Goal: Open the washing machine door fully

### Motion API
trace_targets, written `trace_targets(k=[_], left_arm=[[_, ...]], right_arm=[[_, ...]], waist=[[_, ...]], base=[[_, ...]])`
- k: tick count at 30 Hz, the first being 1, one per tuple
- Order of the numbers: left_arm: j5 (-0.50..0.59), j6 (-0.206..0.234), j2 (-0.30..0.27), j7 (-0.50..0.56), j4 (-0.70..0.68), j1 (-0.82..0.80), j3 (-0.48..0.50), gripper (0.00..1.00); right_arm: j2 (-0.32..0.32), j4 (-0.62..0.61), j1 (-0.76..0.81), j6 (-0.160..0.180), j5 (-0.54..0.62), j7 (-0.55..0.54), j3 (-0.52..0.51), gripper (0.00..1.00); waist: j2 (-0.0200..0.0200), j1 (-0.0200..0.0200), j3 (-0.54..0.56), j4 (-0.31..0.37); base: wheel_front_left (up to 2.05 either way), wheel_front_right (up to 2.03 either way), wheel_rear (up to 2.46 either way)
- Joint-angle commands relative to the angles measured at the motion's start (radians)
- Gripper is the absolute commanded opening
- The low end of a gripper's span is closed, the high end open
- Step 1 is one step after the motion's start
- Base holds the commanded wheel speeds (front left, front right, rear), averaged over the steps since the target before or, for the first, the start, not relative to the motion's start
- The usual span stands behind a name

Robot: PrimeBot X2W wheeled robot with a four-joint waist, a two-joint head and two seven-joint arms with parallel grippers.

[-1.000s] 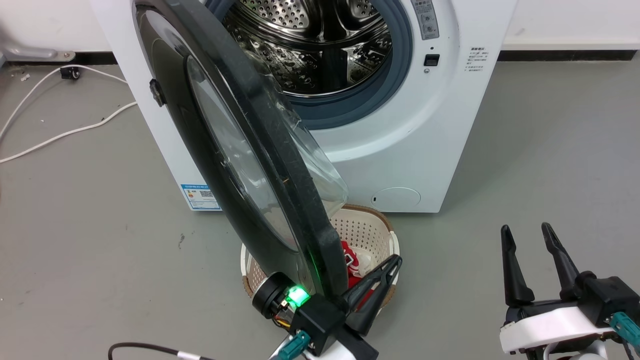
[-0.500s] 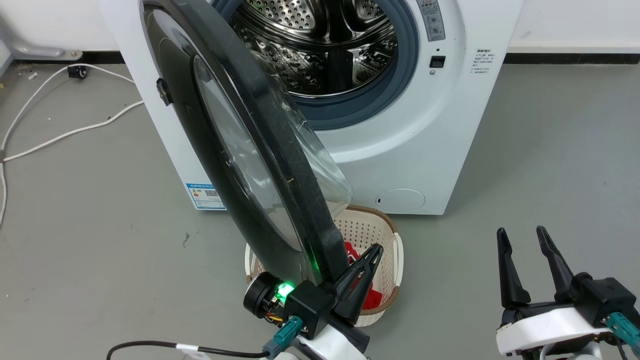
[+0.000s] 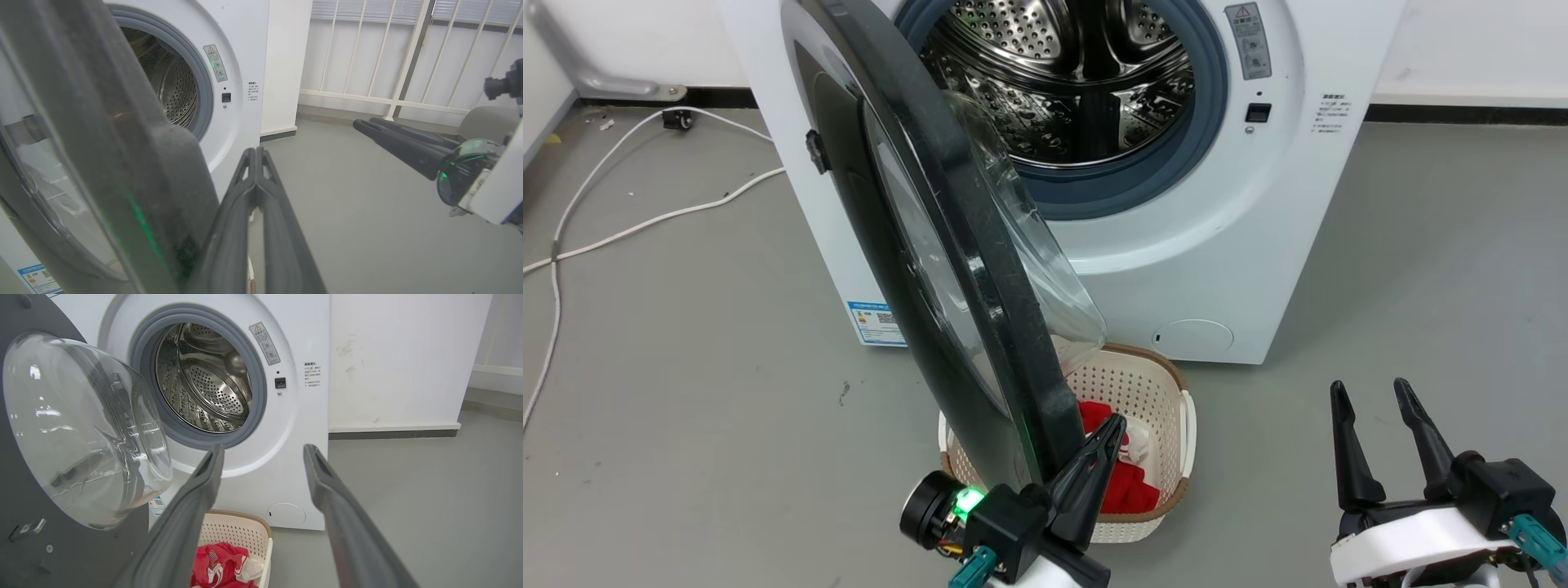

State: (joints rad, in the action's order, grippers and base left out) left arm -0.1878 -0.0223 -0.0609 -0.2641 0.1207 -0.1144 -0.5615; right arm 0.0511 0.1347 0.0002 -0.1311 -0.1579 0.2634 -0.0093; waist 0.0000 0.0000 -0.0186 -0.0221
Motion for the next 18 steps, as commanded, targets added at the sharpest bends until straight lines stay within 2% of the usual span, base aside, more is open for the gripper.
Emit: trace_targets(k=[1,18], left_arm=[[0.002,0.012,-0.015,-0.001,-0.001,0.014,0.018,0.00],[0.030,0.058,-0.033,0.000,-0.126,0.161,0.063,0.00]], right_arm=[[-0.002,0.002,0.004,0.001,-0.004,0.002,0.001,1.00],[-0.002,0.024,0.026,0.001,-0.012,0.002,0.008,1.00]], waist=[[0.0000,0.0000,0.001,-0.006],[0.0000,0.0000,0.025,-0.135]], base=[[0.00,0.00,0.00],[0.00,0.00,0.00]])
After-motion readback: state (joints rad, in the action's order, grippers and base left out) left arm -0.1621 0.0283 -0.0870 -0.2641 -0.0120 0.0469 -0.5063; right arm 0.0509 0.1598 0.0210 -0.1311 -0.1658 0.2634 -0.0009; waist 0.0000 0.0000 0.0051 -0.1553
